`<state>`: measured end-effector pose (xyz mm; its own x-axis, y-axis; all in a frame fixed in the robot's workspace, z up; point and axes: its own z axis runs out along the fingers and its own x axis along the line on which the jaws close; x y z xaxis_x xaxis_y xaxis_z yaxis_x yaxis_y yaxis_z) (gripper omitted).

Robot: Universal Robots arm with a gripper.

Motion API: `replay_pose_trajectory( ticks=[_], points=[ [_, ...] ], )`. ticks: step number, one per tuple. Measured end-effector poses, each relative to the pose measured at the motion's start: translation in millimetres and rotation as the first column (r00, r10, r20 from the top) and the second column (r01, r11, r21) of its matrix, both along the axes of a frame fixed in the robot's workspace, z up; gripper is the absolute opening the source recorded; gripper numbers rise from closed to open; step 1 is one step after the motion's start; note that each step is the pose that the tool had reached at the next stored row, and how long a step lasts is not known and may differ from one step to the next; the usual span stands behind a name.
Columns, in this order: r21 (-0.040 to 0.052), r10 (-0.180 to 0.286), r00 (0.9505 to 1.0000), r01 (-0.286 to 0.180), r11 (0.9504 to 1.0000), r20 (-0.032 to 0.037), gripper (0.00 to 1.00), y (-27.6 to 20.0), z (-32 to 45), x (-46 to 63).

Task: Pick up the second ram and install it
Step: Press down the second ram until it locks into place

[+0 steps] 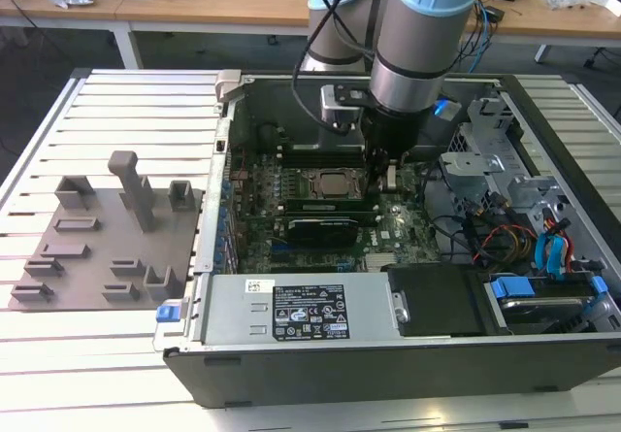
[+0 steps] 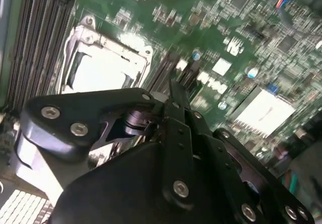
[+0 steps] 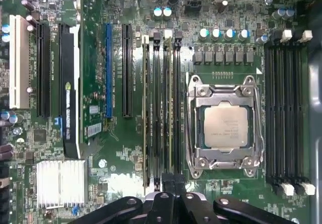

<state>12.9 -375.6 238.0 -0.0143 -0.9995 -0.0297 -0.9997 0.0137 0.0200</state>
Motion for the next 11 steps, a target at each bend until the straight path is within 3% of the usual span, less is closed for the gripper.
replay_pose_trajectory(
  ticks=[7,11],
  points=[
    [-0.0004,0.0,1.0,0.0,1.0,0.0088,0.1,0.0,-4.3,-69.7],
    [-0.0004,0.0,1.0,0.0,1.0,0.0085,0.1,0.0,-9.4,-73.6]
  ],
)
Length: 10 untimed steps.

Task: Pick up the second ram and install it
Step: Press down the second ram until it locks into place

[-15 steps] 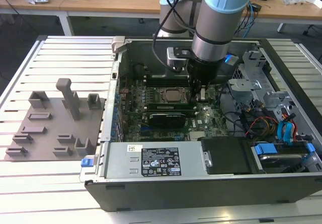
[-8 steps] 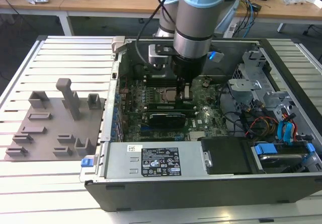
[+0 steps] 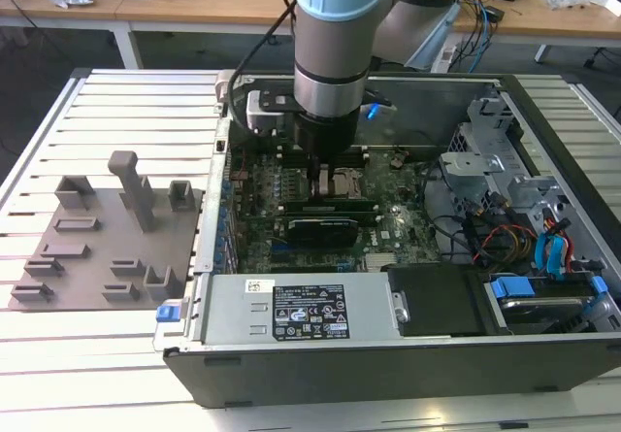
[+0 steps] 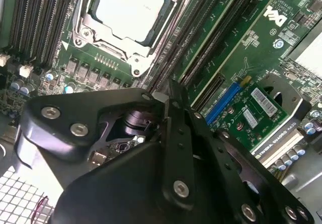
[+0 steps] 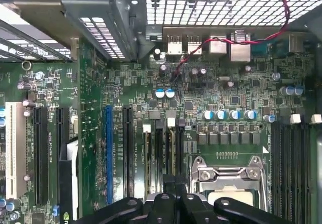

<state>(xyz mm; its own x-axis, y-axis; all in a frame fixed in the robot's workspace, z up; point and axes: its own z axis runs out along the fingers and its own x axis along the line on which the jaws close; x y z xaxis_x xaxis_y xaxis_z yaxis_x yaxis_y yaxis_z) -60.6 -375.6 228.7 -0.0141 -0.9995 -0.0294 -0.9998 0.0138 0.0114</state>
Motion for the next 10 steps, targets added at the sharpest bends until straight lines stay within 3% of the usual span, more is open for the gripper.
replay_pose_trajectory(
  ticks=[3,8,9,10],
  points=[
    [0.0004,0.0,1.0,0.0,1.0,0.0003,0.1,0.1,-0.6,0.0],
    [0.0004,0.0,1.0,0.0,1.0,0.0004,0.1,0.2,41.4,1.9],
    [0.0002,0.0,1.0,0.0,1.0,0.0003,0.1,0.2,47.9,2.0],
    [0.0005,0.0,1.0,0.0,1.0,0.0005,0.1,0.2,48.0,2.0]
  ],
)
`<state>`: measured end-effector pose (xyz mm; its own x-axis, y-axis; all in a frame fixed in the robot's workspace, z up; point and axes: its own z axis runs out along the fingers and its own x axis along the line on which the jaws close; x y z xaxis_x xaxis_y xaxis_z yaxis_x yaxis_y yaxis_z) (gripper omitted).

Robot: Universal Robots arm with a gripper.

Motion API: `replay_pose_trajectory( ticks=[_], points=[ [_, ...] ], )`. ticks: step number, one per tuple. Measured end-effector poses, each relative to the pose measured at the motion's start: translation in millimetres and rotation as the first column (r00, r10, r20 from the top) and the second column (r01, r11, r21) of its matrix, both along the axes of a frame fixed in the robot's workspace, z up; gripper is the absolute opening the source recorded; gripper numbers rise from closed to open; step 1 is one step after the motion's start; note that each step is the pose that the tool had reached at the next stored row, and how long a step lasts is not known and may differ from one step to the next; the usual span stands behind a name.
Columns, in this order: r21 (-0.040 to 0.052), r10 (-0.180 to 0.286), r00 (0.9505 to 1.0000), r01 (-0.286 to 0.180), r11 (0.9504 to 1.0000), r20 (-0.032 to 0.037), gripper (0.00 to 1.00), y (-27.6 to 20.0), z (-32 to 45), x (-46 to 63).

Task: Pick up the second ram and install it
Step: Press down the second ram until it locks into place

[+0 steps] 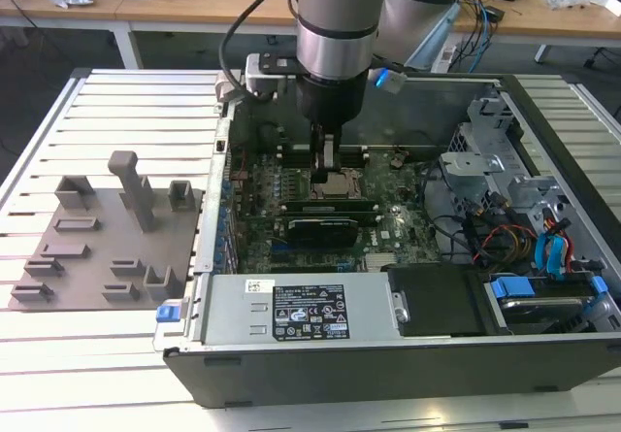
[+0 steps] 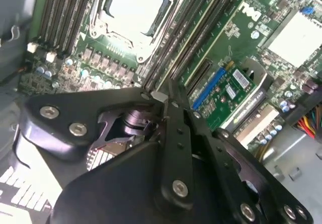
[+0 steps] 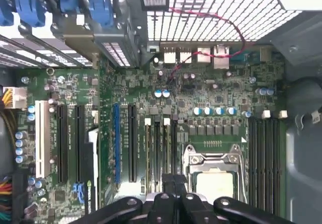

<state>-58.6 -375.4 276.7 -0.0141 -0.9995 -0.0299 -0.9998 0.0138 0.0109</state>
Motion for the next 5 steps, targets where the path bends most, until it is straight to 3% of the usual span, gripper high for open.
replay_pose_trajectory(
  ticks=[5],
  points=[
    [-0.0002,0.0,1.0,0.0,1.0,-0.0001,0.1,0.0,0.2,0.0]
  ],
)
